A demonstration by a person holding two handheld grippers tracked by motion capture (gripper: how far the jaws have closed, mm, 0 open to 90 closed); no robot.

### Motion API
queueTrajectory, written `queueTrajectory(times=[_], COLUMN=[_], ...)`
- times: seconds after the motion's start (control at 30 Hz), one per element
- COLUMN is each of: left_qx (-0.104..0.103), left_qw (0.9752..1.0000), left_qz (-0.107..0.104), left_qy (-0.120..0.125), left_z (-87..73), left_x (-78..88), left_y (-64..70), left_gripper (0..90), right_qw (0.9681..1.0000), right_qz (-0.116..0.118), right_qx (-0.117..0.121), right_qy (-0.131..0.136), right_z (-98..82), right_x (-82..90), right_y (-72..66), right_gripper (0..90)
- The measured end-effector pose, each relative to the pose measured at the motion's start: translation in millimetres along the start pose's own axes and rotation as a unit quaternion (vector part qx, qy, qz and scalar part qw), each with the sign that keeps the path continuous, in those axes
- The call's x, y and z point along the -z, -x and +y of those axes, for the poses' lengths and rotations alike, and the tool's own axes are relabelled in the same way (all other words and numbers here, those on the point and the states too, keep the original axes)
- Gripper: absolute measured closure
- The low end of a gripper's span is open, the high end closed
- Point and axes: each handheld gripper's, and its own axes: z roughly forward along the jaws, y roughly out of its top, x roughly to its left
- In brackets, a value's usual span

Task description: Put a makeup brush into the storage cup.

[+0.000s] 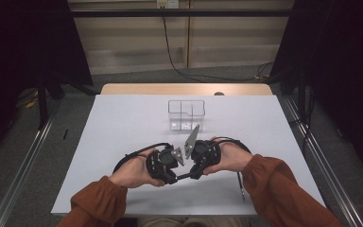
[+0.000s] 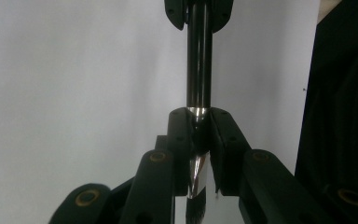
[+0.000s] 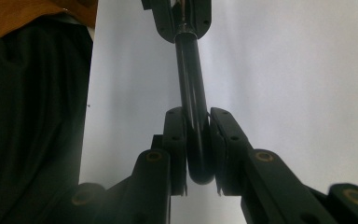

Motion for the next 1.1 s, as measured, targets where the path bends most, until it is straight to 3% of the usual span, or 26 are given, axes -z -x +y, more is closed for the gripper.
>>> queueTrajectory(times=[0.07, 0.1, 0.13, 0.17, 0.2, 0.37, 0.43, 0.47, 0.5, 0.6, 0.7, 0.8, 0.9, 0.93, 1.1], left_qx=[-0.001, -0.02, -0.025, -0.017, -0.034, -0.042, -0.026, -0.025, -0.037, -0.02, -0.015, -0.002, 0.001, 0.006, 0.026], left_qw=[1.0, 0.9998, 0.9995, 0.9998, 0.9992, 0.999, 0.9996, 0.9996, 0.9991, 0.9995, 0.9994, 0.9993, 0.9988, 0.9987, 0.9955], left_qz=[0.006, 0.0, -0.006, -0.002, -0.006, -0.011, -0.012, -0.015, -0.017, -0.022, -0.021, -0.006, -0.001, 0.004, 0.016], left_qy=[0.007, -0.007, -0.016, -0.005, -0.019, -0.013, 0.003, 0.002, -0.004, 0.012, 0.023, 0.037, 0.048, 0.051, 0.089], left_z=[-0.6, -0.4, -0.2, -1.1, -0.8, -1.1, -2.0, -2.6, -2.8, -5.7, -8.5, -11.3, -14.7, -15.5, -23.1], left_x=[-0.5, 1.4, 2.4, 0.8, 2.9, 2.7, 1.1, 1.5, 2.5, 2.3, 3.8, 4.3, 5.1, 5.3, 8.8], left_y=[-0.1, -3.0, -4.4, -2.7, -5.1, -7.2, -5.8, -6.7, -9.1, -9.1, -10.4, -11.8, -12.2, -12.4, -13.0], left_gripper=[79.3, 79.2, 79.1, 79.0, 79.0, 78.6, 78.2, 77.9, 77.6, 75.3, 69.3, 57.6, 53.7, 47.3, 35.6], right_qw=[1.0, 1.0, 1.0, 0.9999, 0.9999, 0.9999, 0.9998, 0.9998, 0.9999, 0.9999, 0.9998, 0.9999, 0.9998, 0.9998, 0.9993], right_qz=[-0.001, 0.003, 0.006, 0.005, 0.005, 0.015, 0.015, 0.015, 0.013, 0.015, 0.012, 0.012, 0.01, 0.008, 0.008], right_qx=[0.004, 0.005, 0.006, 0.006, 0.009, 0.007, 0.011, 0.009, 0.01, 0.004, 0.003, -0.003, -0.008, -0.012, -0.019], right_qy=[0.003, 0.004, 0.005, 0.006, 0.007, 0.004, 0.006, 0.004, 0.006, 0.007, 0.012, 0.012, 0.016, 0.015, 0.03], right_z=[-0.3, -0.4, -0.6, -0.8, -1.0, -2.4, -3.0, -3.3, -3.6, -4.9, -6.5, -8.5, -10.0, -10.4, -15.1], right_x=[0.3, 0.3, 0.1, 0.1, 0.1, 1.9, 2.4, 2.7, 2.9, 4.5, 6.6, 8.4, 9.5, 10.2, 12.4], right_y=[0.5, 0.8, 0.9, 0.8, 1.3, 0.6, 0.6, 0.0, -0.1, -0.3, 1.1, 1.5, 1.7, 1.1, 2.1], right_gripper=[78.4, 78.8, 78.9, 79.1, 79.3, 79.7, 79.7, 79.7, 79.7, 79.7, 79.8, 79.8, 79.8, 79.8, 79.8])
